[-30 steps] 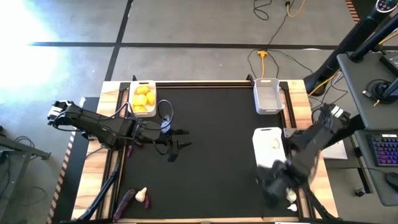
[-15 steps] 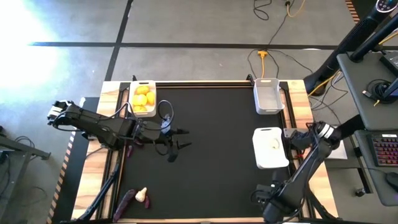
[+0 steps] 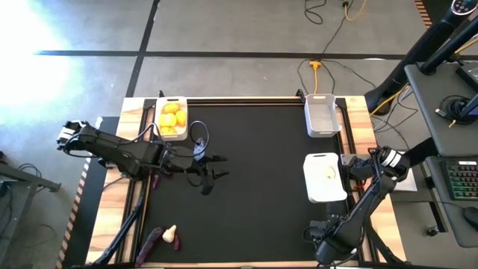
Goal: Sort produce into baskets
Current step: Put the white garlic into the right white bin
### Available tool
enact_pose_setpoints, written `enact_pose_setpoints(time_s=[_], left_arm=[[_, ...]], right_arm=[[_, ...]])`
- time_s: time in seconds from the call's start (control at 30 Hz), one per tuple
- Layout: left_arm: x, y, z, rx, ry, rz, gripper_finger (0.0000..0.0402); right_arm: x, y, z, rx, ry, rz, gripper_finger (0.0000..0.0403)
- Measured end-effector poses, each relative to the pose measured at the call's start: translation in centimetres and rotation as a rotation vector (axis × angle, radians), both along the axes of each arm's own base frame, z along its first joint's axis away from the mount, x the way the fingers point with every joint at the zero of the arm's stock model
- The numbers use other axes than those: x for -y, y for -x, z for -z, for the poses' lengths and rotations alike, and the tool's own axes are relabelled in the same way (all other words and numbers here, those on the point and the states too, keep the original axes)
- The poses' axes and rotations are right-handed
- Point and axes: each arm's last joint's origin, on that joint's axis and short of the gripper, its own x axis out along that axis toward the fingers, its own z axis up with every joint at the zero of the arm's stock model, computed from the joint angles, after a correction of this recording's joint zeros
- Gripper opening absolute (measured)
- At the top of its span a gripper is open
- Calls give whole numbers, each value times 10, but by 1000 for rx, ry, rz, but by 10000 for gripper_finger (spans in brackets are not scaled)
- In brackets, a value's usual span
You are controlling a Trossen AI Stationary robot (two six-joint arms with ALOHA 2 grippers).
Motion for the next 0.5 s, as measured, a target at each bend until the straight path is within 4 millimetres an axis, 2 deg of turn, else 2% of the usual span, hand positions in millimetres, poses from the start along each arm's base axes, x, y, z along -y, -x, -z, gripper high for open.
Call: enact_pose_setpoints(time_s=[0.27,0.5], left_arm=[[0,0,0,-1,0,0,223],[0,0,0,-1,1,0,223]], right_arm=[[6,6,14,-39,13,55,310],[4,4,23,-3,-42,60,262]])
